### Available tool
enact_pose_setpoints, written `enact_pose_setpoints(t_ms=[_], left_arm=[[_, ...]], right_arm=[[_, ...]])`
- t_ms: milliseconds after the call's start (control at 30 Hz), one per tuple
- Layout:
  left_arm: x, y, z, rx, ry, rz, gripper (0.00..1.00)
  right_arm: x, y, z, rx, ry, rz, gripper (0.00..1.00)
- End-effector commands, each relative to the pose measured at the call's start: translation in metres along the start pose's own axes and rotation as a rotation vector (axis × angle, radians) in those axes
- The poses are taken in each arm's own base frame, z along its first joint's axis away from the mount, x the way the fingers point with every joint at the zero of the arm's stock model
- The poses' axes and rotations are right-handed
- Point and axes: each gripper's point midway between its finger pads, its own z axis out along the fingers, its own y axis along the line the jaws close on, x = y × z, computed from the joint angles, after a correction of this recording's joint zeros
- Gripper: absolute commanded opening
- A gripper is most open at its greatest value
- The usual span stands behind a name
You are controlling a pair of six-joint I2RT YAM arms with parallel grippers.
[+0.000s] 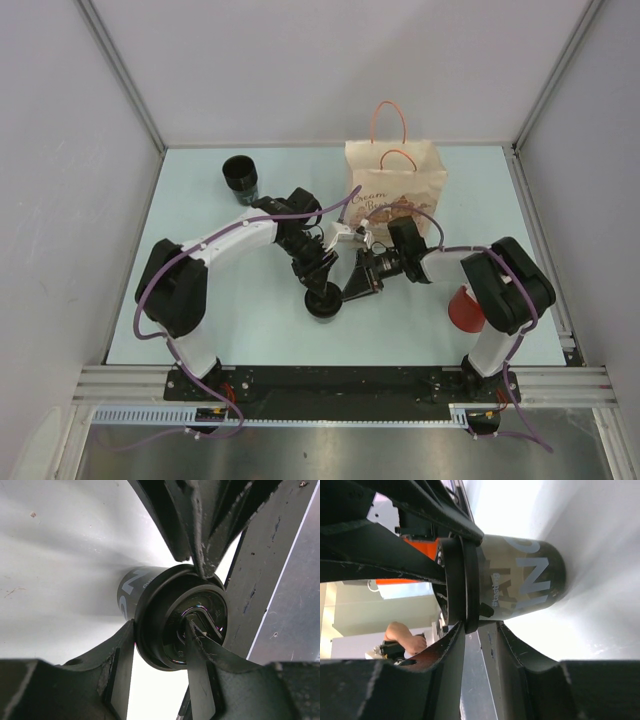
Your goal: Pack the takeout coffee
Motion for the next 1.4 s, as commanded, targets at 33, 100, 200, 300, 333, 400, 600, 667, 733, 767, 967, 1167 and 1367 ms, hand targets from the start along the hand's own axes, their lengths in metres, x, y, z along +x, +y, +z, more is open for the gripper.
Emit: enact_pose_setpoints(t_ms=[33,100,200,300,333,400,600,667,733,767,967,1167,1367], left_arm=[[0.042,0.04,0.02,-0.159,0.176,0.069,0.45],[0.042,0.041,0.019,-0.165,0.176,0.067,0.45],[0.041,0.041,0.02,-0.162,0.174,0.069,0.45],[0.041,0.041,0.021,-0.159,0.176,0.066,0.45],[0.041,0.041,0.021,-0.16,0.177,0.068,0.45],[0.042,0.04,0.021,-0.158,0.177,0.067,0.45],[0.043,0.041,0.023,-0.158,0.181,0.067,0.45],[0.042,0.041,0.023,-0.158,0.178,0.068,0.45],[0.041,0.041,0.023,-0.156,0.178,0.067,0.45],[0.041,0.041,0.023,-0.155,0.179,0.067,0.45],[0.041,0.04,0.023,-0.159,0.183,0.071,0.45],[0.043,0.039,0.022,-0.164,0.185,0.08,0.45],[0.043,0.039,0.021,-0.171,0.19,0.088,0.45]], right_arm=[[-0.021,0.002,-0.008,0.01,-0.083,-0.038,0.34],[-0.025,0.009,-0.009,-0.013,-0.089,-0.048,0.35],[-0.029,0.01,-0.009,-0.002,-0.106,-0.059,0.35],[-0.027,0.005,-0.005,-0.003,-0.096,-0.045,0.34],[-0.026,0.004,-0.004,-0.006,-0.091,-0.043,0.34],[-0.023,0.006,0.001,-0.013,-0.078,-0.048,0.34],[-0.02,0.01,0.004,-0.026,-0.063,-0.06,0.34],[-0.019,0.007,0.003,-0.01,-0.063,-0.054,0.33],[-0.015,0.005,0.003,0.002,-0.057,-0.056,0.31],[-0.015,0.002,0.003,0.014,-0.059,-0.055,0.29],[-0.004,-0.018,0.007,0.06,-0.029,-0.019,0.26],[0.008,-0.044,0.013,0.126,-0.002,0.02,0.24],[0.018,-0.068,0.017,0.213,0.015,0.036,0.22]])
